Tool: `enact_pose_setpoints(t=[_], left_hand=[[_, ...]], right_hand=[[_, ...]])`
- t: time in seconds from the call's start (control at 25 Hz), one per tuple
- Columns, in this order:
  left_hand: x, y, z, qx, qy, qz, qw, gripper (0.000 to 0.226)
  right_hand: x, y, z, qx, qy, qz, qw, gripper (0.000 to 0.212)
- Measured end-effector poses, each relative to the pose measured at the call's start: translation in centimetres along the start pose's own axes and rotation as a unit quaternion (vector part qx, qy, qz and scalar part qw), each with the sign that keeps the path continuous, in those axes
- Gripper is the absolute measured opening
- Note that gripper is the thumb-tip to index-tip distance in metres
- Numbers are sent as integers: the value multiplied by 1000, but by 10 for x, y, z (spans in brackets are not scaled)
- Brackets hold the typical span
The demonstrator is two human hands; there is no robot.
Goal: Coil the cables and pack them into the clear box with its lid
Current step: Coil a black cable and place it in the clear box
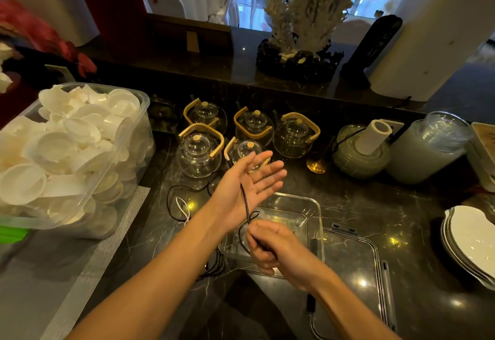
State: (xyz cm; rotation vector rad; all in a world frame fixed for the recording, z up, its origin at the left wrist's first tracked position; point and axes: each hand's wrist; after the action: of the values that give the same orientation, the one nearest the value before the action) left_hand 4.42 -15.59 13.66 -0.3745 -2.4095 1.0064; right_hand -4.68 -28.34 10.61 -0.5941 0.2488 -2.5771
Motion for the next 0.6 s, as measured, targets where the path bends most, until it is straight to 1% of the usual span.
enact_pose_setpoints(t=[0.12, 0.28, 0.52, 0.6], left_hand=[[-2, 0, -3, -36, 9, 1, 999, 47], [-6, -5, -15, -21, 17, 20, 999, 63], [-6, -26, -34, -16, 14, 99, 995, 68], [-4, -33, -36, -1, 24, 125, 992, 71]], right_hand=[[0, 0, 1, 21, -16, -13, 1000, 34], [-3, -2, 0, 43, -23, -20, 999, 43], [-11, 4, -7, 73, -30, -70, 994, 56], [-15, 9, -8, 86, -31, -108, 990, 58]])
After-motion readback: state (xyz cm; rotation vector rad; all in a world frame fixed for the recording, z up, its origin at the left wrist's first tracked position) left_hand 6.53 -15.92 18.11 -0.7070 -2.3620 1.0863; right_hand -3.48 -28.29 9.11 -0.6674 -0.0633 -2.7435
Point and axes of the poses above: each hand's wrist, its own x-axis away from the middle knuckle, its own y-axis out of the back of the hand, z = x × y, and after that the axes turned 2 degrees about -y, right-handed
